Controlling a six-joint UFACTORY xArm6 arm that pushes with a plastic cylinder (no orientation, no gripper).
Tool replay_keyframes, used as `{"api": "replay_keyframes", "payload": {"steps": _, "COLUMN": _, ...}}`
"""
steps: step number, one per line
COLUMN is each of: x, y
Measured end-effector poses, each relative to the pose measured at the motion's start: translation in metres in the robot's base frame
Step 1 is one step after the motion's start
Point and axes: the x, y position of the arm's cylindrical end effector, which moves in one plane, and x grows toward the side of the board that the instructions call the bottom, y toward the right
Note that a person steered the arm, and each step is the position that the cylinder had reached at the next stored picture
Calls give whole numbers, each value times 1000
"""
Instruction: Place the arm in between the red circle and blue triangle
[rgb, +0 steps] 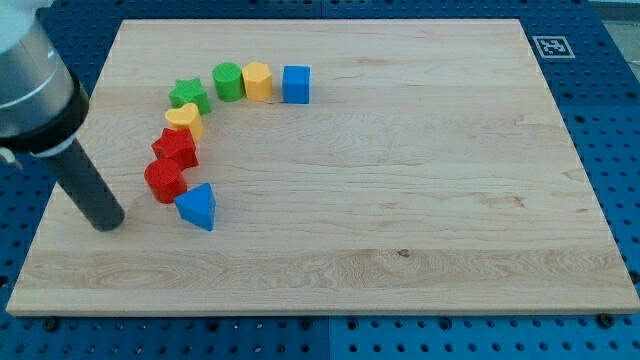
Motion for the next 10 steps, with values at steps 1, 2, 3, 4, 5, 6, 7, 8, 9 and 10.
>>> {"api": "replay_keyframes", "payload": {"steps": 1, "x": -24, "y": -1}}
{"api": "replay_keyframes", "payload": {"steps": 2, "x": -25, "y": 6}}
{"api": "replay_keyframes", "payload": {"steps": 3, "x": -43, "y": 15}}
{"api": "replay_keyframes", "payload": {"steps": 4, "x": -59, "y": 30}}
{"api": "replay_keyframes", "payload": {"steps": 5, "x": -72, "y": 52}}
{"api": "replay_keyframes", "payload": {"steps": 6, "x": -78, "y": 76}}
{"api": "replay_keyframes", "payload": {"steps": 7, "x": -78, "y": 84}}
{"api": "replay_keyframes", "payload": {"steps": 8, "x": -71, "y": 76}}
{"api": "replay_keyframes", "payload": {"steps": 9, "x": -68, "y": 41}}
{"api": "replay_keyframes", "payload": {"steps": 10, "x": -52, "y": 7}}
